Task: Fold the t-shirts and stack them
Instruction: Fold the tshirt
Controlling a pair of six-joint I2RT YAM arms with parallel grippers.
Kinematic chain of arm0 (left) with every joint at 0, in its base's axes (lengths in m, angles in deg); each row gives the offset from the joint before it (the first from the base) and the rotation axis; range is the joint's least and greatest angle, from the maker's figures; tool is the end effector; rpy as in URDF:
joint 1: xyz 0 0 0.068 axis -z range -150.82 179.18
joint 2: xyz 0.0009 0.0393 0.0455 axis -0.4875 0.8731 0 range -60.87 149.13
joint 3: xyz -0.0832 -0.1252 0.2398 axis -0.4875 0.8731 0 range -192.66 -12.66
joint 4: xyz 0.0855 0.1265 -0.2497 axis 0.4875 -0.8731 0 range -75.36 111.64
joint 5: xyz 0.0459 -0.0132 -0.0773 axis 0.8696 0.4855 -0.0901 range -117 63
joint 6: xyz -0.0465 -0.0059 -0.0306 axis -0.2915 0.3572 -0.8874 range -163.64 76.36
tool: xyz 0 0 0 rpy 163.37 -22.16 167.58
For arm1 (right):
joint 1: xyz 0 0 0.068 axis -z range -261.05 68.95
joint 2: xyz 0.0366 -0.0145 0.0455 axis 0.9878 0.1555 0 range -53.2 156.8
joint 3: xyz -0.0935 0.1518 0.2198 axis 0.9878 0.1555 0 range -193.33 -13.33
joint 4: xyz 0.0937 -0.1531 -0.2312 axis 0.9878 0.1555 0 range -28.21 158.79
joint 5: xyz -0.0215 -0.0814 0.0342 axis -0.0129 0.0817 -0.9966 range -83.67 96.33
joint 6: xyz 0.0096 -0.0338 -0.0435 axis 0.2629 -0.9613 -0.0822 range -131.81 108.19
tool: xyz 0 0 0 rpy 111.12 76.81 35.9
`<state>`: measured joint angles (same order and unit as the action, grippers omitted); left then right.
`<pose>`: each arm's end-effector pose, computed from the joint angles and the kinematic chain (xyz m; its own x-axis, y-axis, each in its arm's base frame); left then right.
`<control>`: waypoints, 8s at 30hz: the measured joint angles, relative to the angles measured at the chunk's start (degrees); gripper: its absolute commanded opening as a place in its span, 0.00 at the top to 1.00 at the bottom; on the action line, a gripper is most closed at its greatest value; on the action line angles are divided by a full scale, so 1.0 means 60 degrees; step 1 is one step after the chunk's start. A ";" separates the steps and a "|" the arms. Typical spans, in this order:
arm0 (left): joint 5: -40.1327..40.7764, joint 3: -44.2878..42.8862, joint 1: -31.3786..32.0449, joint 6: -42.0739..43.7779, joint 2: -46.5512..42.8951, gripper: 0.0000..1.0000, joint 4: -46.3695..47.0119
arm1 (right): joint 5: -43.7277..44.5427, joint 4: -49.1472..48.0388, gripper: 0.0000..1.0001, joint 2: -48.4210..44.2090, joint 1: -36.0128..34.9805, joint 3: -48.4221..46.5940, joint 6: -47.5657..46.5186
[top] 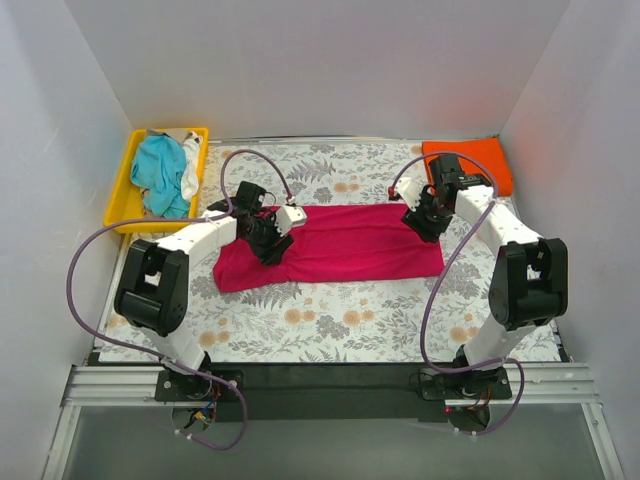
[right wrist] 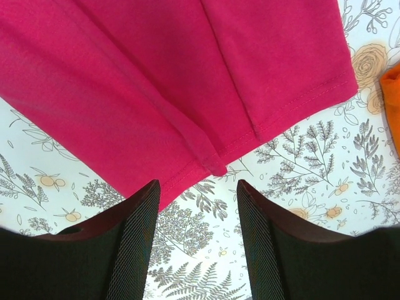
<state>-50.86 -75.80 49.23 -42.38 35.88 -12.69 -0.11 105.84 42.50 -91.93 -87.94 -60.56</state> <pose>0.3309 -0.1374 0.1808 -0.8604 0.3354 -0.3837 0.4752 0.7999 -0.3665 0.3680 0.0751 0.2407 -0.4117 -0.8399 -0.3536 -0.8241 0.5088 -0.2490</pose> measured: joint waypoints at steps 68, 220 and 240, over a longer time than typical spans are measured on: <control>0.1042 -0.1898 -0.2142 -0.1938 0.1807 0.61 -0.0229 | -0.1031 0.0379 0.55 0.0754 -0.0098 -0.0980 0.0630; 0.0656 -0.2947 -0.1814 -0.7184 0.1413 0.77 -0.0262 | -0.1067 -0.0098 0.89 0.1716 0.0535 -0.0455 0.2980; 0.1989 -0.2856 -0.1851 -0.7683 0.3089 0.93 -0.0350 | -0.0721 -0.0794 0.94 0.0790 -0.0251 0.2058 0.2841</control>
<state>-38.92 -92.93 38.13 -88.48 54.41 -14.79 -4.44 101.08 47.25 -93.44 -75.59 -43.51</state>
